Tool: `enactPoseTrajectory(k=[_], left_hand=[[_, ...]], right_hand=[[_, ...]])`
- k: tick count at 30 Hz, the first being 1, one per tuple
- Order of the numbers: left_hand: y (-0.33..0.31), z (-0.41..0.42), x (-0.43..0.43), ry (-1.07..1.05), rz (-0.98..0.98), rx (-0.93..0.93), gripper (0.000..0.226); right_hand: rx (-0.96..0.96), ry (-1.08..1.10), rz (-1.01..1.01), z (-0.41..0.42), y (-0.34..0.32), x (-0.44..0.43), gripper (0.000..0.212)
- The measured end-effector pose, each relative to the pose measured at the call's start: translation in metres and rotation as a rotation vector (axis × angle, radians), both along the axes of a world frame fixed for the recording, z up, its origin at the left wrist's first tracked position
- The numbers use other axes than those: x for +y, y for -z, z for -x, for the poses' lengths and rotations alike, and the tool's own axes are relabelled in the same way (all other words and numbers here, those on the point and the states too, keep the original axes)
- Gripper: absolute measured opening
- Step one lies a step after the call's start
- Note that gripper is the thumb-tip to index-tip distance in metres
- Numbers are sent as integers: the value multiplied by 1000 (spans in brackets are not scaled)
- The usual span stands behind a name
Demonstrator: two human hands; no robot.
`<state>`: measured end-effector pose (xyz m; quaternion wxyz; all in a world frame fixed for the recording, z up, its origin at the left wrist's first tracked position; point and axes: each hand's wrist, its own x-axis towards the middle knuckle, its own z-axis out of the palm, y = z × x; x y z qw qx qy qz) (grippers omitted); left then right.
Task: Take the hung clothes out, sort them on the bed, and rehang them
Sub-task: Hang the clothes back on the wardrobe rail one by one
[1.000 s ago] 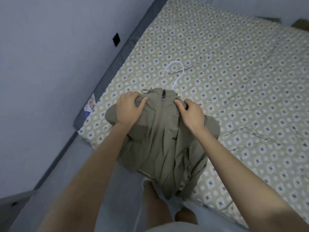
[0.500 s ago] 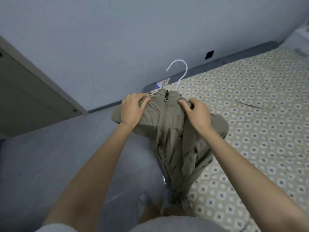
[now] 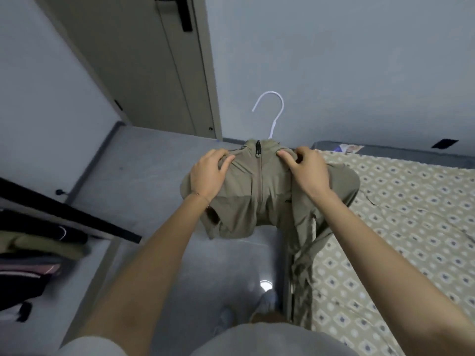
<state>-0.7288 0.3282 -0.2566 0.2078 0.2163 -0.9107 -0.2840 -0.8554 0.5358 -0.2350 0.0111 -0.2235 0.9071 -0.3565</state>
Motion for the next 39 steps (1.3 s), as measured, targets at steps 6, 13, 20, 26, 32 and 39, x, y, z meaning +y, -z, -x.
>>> enactPoseTrajectory(k=[6,13,20,26,32,39], left_hand=[[-11,-96,-47,-205,17,0,25],[-20,-201,-84,-462,69,5,42],[-18,-300,-90,-672,138,13,26],[-23,-383,-89,-863,181,12,35],[-27,-463,-108,-1046,217,-44,21],[-37,-551,-134,-1116,242,-3,23]], right_hand=[[12,-181,-33,-59,-13,-77,53],[80,-462,-19,-118,-22,-164,56],[176,-784,-38,-183,-27,-226,61],[204,-1060,-10,-260,-41,-269,59],[284,-1236,-35,-340,-66,-306,59],[282,-1273,-47,-428,-80,-347,57]])
